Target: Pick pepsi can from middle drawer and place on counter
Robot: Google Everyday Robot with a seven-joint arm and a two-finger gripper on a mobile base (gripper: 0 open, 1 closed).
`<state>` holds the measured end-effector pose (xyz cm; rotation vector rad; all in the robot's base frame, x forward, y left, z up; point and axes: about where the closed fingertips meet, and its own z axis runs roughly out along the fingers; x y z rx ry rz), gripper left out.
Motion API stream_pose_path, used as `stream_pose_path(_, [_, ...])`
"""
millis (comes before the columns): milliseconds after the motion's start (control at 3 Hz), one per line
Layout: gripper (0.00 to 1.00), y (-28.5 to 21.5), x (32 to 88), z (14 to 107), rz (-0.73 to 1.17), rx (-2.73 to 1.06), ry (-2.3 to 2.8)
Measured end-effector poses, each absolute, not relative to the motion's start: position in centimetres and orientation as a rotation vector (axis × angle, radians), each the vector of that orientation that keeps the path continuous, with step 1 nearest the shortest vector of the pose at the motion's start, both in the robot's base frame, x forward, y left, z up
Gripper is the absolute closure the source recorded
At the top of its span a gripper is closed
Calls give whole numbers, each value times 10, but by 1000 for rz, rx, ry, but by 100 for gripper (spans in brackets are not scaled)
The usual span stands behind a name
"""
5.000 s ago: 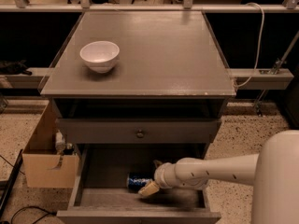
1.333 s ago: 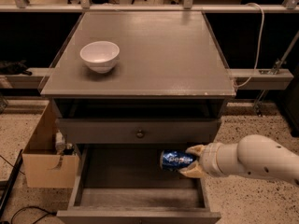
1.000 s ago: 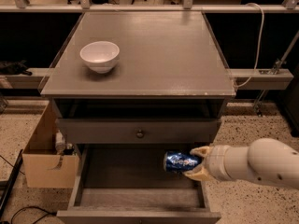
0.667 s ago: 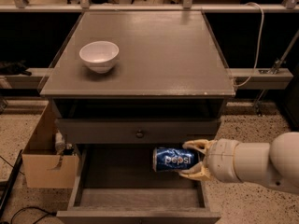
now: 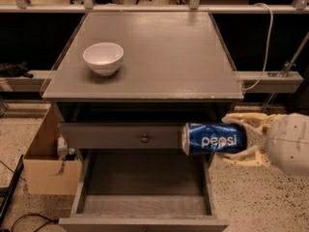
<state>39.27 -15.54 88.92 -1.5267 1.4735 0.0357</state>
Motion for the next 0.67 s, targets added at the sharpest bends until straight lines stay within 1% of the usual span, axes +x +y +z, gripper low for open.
stream_pose_path(333, [100,-154,392,887,39,-1530,1476])
stream_pose_path(667, [100,-145,416,896,2,-1570,1441])
